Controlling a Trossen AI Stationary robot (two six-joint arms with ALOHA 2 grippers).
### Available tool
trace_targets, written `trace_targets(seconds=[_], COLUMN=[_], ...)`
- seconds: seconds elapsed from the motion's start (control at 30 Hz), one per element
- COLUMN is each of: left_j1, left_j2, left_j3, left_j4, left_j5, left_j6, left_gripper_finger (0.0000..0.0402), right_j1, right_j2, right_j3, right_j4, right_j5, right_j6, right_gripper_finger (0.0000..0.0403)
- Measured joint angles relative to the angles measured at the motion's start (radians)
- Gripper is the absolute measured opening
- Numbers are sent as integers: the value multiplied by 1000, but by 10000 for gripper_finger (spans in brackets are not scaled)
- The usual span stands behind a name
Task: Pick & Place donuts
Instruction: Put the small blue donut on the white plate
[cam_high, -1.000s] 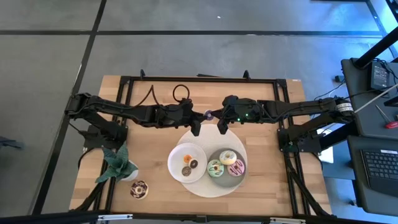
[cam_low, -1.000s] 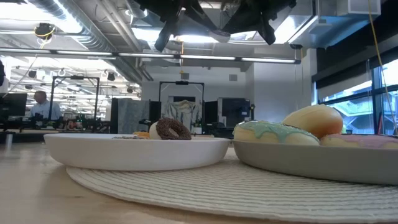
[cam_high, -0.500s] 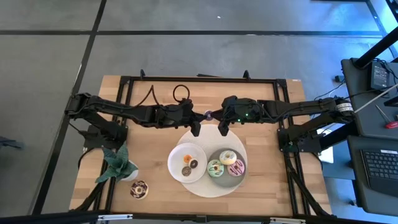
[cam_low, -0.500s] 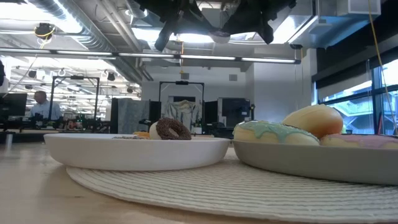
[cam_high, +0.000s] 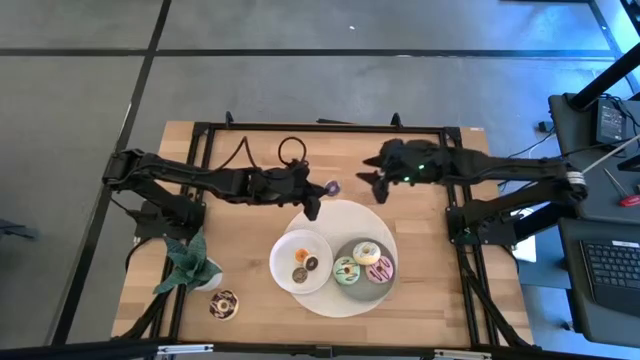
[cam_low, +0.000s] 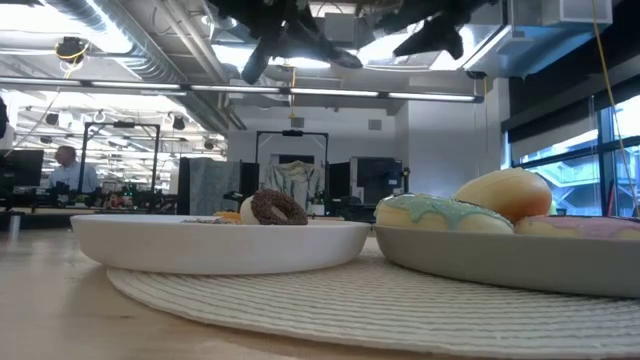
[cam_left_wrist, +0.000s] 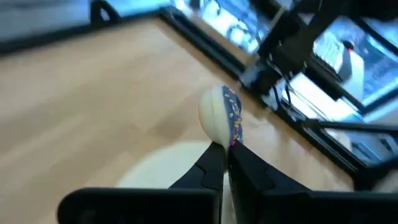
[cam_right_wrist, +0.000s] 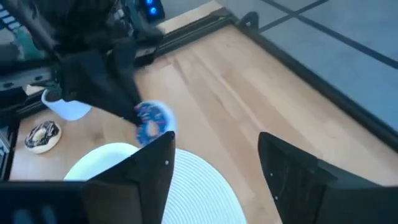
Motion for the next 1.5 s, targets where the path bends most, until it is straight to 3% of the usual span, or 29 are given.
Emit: trace_targets(seconds=[0.3, 0.5, 0.83, 1.03, 1.5], left_j1=[-10, -75, -210, -219, -208], left_j2=[-5, -2, 54, 118, 118], left_j3=[0, -3, -4, -4, -4], left_j4=[-372, -527, -497, -442, -447], left_j5=[420, 556, 588, 594, 582], left_j6=[-135, -188, -136, -127, -84], left_gripper_finger=[8, 8, 8, 8, 8], right_j1=[-26, -26, -26, -26, -26], right_j2=[-114, -102, -52, -28, -16], right_j3=[1, 0, 0, 0, 0], right_j4=[-118, -144, -146, -141, -139], right_j5=[2, 3, 10, 10, 10], right_j6=[26, 25, 2, 21, 29], right_gripper_finger=[237, 237, 237, 237, 237])
